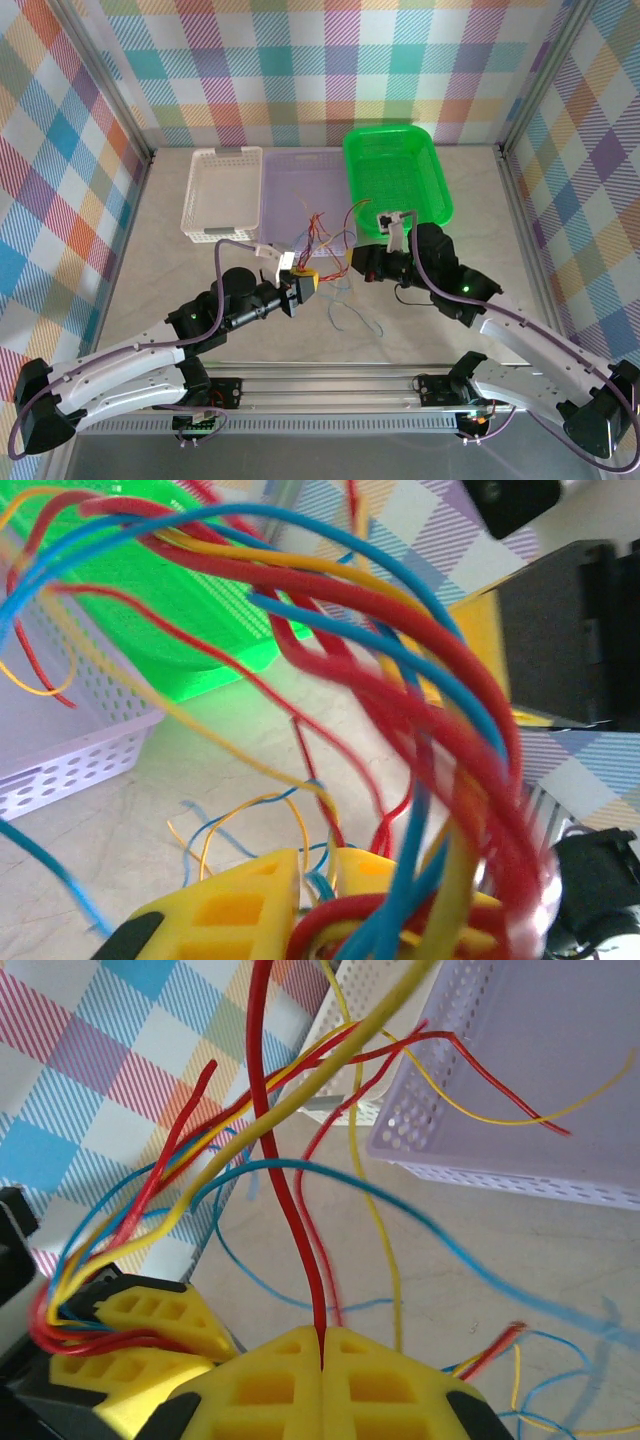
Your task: Untangle the cables
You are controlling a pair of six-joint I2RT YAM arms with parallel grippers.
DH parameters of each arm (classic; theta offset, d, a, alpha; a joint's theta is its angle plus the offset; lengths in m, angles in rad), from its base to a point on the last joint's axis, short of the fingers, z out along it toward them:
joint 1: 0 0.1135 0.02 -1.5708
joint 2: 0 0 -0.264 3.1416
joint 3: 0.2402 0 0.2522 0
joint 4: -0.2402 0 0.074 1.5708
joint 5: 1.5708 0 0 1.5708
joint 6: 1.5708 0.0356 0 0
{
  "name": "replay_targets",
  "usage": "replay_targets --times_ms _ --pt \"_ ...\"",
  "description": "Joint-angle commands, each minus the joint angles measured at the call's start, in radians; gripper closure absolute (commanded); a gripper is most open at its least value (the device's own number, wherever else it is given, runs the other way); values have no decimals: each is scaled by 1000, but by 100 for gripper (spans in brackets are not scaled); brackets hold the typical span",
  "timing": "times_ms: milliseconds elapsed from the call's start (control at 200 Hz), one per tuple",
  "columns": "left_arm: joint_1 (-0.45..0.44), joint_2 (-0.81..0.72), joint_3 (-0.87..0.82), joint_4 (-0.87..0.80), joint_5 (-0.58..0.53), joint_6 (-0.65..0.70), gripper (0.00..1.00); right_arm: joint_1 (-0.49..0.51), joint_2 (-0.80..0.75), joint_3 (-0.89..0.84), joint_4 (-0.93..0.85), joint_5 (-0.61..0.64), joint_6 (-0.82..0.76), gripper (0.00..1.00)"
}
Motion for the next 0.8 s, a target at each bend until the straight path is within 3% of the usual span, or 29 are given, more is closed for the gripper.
replay_targets --times_ms 0,270,395,475,530,605,670,740,795 --pt "23 -22 -30 -8 -64 -30 75 -3 -16 78 -47 67 -42 100" --pt "80 -69 -75 -37 -104 -86 73 -13 -13 230 -256 166 -117 100" --pt "97 -76 -88 -38 -83 -102 97 -14 -16 259 -261 110 -119 100" --pt "105 -80 -97 -32 -81 -120 98 -14 -13 263 -248 55 -122 100" --pt "109 -85 -102 -23 -66 -144 88 -14 -1 264 -244 22 -116 100" --pt "112 -107 -112 5 -39 -185 57 -14 15 259 -231 -12 -100 100" --pt "111 -128 -123 44 2 -233 35 -14 22 248 -207 -28 -85 100" --pt "110 -148 -148 112 59 -284 24 -14 24 241 -189 -26 -73 100" --pt "111 -168 -171 165 103 -313 22 -14 30 243 -182 -29 -72 100"
